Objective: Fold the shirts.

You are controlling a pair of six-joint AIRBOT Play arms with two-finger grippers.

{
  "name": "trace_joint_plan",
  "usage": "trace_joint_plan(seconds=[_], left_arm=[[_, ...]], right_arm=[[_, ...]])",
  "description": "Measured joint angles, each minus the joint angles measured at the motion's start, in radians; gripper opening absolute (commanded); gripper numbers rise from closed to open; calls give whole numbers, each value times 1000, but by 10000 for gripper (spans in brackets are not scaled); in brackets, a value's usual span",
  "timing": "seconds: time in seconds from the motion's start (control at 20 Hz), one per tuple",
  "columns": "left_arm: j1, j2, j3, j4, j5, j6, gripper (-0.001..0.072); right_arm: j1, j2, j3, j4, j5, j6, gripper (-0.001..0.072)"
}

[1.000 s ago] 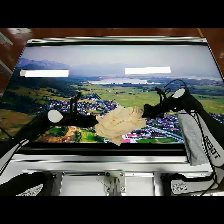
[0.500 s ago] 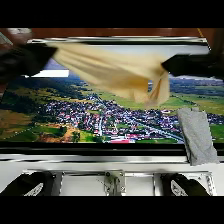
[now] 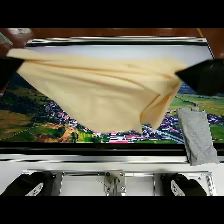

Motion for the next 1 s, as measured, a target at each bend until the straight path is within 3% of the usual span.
trace_joint_plan(seconds=[0.15, 0.3, 0.55, 0.7, 0.9, 0.95, 1.0], left_arm=[[0, -5, -77, 124, -45, -58, 32], [4, -32, -181, 184, -59, -105, 32], [26, -152, -343, 190, -17, -193, 33], [30, -272, -389, 229, 79, -227, 33], [32, -476, -413, 158, 216, -243, 37], [32, -518, -415, 132, 235, -246, 141], [33, -554, -415, 111, 247, -247, 360]], right_arm=[[0, -49, -77, -23, 133, 29, 65], [1, -115, -239, -37, 121, 34, 65], [1, -327, -433, -21, -129, -35, 65], [0, -472, -466, 65, -309, -72, 65], [-2, -620, -481, 216, -468, -96, 88], [-2, -642, -483, 243, -481, -98, 214], [-3, -657, -482, 267, -483, -103, 401]])
